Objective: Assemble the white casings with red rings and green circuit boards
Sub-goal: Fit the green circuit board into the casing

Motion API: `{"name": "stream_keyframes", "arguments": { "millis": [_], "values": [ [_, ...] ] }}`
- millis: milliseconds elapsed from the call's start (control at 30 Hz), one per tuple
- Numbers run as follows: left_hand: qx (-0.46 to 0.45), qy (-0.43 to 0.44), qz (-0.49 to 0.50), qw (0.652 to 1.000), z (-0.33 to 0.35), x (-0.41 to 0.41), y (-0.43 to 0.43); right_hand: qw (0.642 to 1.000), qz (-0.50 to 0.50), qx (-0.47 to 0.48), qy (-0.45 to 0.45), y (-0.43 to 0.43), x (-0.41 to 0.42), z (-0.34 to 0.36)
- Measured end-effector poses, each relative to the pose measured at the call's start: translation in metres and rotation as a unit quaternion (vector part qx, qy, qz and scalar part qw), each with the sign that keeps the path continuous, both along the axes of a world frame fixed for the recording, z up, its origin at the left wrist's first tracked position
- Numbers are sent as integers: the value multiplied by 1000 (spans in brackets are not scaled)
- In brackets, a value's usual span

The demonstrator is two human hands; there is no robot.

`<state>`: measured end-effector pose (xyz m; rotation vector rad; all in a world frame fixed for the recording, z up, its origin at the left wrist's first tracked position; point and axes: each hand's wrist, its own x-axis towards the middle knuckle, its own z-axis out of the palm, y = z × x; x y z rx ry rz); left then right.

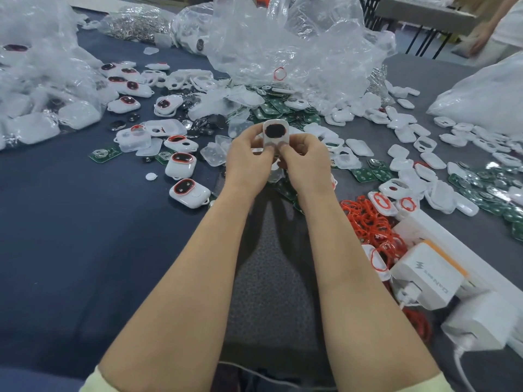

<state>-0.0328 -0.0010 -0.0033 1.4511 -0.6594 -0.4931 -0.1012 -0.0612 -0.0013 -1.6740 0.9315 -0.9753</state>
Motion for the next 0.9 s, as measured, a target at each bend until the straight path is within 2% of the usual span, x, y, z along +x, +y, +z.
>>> {"name": "stream_keyframes", "arguments": {
  "millis": [500,633,767,833,900],
  "values": [
    [11,-2,-8,1000,0,0,0,998,-23,-24,44,3,2,0],
    [-13,27,-7,1000,2,0,2,1000,-25,7,13,5,2,3],
    [-34,47,-16,998,4,1,4,1000,-13,0,-6,8,1,7],
    [-55,39,30,997,8,7,7,1000,10,-20,-21,12,3,10],
    [-80,44,124,988,12,17,13,997,19,-69,-9,17,7,11]
  ]
}}
